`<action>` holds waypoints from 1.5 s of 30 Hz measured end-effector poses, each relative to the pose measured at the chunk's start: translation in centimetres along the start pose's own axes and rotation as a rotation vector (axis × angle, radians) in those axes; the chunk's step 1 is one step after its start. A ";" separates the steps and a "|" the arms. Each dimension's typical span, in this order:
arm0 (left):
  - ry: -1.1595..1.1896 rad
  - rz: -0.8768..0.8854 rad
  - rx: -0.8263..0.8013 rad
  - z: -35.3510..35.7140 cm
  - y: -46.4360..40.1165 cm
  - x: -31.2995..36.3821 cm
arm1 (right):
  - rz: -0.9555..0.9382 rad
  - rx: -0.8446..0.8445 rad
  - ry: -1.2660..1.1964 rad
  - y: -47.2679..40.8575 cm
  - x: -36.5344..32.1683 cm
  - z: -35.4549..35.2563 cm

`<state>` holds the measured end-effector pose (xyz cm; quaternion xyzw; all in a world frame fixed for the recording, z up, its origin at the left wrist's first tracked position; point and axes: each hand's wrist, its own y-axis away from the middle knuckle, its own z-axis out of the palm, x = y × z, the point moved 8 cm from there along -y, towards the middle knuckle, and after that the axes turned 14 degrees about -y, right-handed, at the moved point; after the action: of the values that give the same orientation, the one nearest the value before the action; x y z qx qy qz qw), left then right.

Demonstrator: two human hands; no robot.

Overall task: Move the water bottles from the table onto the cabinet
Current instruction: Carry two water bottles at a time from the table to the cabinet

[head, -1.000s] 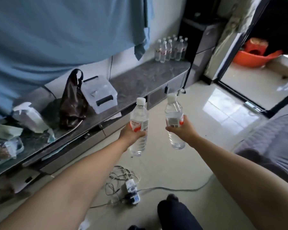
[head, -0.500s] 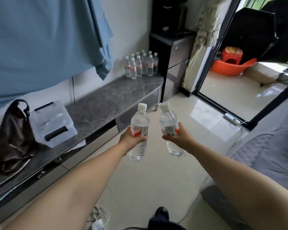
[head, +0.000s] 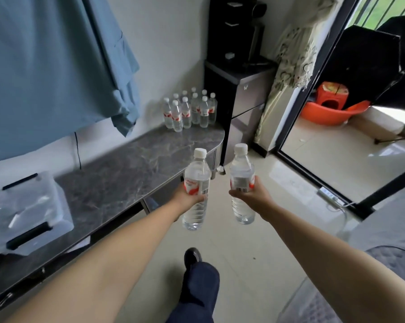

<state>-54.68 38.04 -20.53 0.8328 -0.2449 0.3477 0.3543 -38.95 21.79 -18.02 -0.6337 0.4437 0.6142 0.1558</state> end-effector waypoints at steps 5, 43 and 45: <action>-0.049 0.011 -0.023 -2.0 -10.7 3.0 | -0.004 -0.028 -0.001 -11.3 -3.2 0.6; 0.252 -0.554 0.516 -5.6 -64.6 -0.1 | 0.220 -0.241 0.178 -72.6 -2.9 19.3; 0.251 -0.539 0.586 -6.0 -66.6 -0.9 | 0.175 -0.224 0.170 -74.1 -2.7 21.2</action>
<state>-14.14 84.59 -46.14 0.8839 0.1361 0.3963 0.2076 3.74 79.84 -45.48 -0.6559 0.4374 0.6152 -0.0079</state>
